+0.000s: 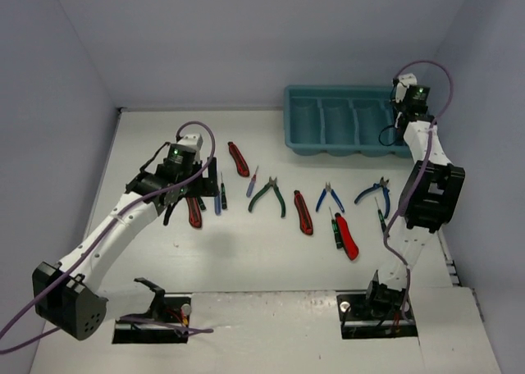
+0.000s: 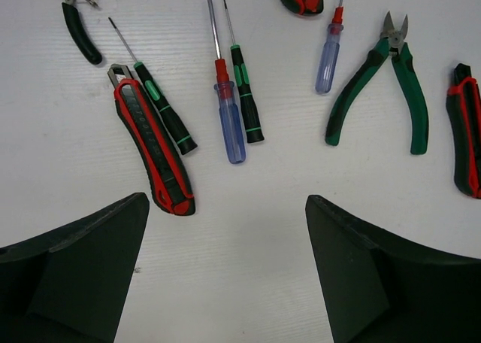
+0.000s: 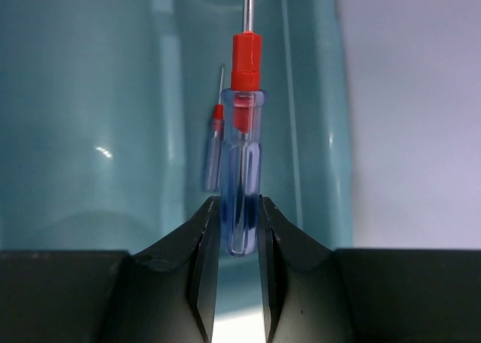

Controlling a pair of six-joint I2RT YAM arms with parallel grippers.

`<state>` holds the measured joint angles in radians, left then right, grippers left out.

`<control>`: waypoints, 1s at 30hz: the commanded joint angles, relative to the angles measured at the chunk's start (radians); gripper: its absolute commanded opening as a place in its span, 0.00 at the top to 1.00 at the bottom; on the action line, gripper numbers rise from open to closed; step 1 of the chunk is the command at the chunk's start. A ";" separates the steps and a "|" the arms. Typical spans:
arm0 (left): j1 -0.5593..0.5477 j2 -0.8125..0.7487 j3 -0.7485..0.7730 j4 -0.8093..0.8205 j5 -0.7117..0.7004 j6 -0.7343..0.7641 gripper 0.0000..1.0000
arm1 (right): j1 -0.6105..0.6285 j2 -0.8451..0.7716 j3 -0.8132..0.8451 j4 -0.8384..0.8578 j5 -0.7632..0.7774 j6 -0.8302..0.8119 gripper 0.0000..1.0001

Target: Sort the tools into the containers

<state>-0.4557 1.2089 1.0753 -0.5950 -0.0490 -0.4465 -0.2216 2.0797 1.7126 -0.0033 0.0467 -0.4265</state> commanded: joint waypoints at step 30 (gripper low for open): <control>0.023 0.351 0.028 0.088 -0.026 -0.108 0.39 | 0.492 -0.609 -0.379 0.046 -0.051 0.366 0.33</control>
<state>-0.4381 1.5257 1.1008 -0.5504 -0.0778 -0.5248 0.2139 1.5380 1.4311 0.0360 -0.0160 -0.1503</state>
